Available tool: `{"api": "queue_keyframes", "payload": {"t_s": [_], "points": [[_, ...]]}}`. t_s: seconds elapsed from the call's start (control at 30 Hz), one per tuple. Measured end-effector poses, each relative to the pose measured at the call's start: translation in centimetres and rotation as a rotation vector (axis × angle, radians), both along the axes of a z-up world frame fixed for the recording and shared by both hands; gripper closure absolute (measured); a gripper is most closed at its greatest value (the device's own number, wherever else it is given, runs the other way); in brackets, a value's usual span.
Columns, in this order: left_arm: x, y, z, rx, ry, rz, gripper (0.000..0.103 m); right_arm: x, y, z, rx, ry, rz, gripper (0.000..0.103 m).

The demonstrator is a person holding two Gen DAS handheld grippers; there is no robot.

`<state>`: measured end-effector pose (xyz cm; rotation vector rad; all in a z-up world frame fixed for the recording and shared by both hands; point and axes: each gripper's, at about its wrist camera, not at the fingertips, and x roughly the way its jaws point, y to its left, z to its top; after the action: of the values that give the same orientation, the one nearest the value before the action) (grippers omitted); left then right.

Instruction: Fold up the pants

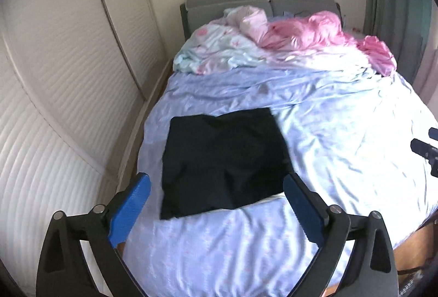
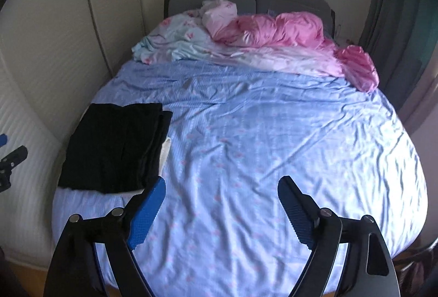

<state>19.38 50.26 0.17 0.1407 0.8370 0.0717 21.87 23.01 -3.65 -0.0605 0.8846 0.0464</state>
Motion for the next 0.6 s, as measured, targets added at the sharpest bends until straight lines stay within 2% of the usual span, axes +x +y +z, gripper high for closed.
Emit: {"api": "queue_keyframes", "payload": {"t_s": [0.33,0.6], "points": [[-8.0,-9.5,4.0,-0.095,-0.035,-0.025,0.000,-8.8,-6.4,4.4,0.030,-0.070,0.043,0.018],[-12.6,-16.6,4.6,-0.130,-0.052,-0.070,0.000,-14.6,-12.2,5.6,0.054,-0.085,0.035,0.018]]}}
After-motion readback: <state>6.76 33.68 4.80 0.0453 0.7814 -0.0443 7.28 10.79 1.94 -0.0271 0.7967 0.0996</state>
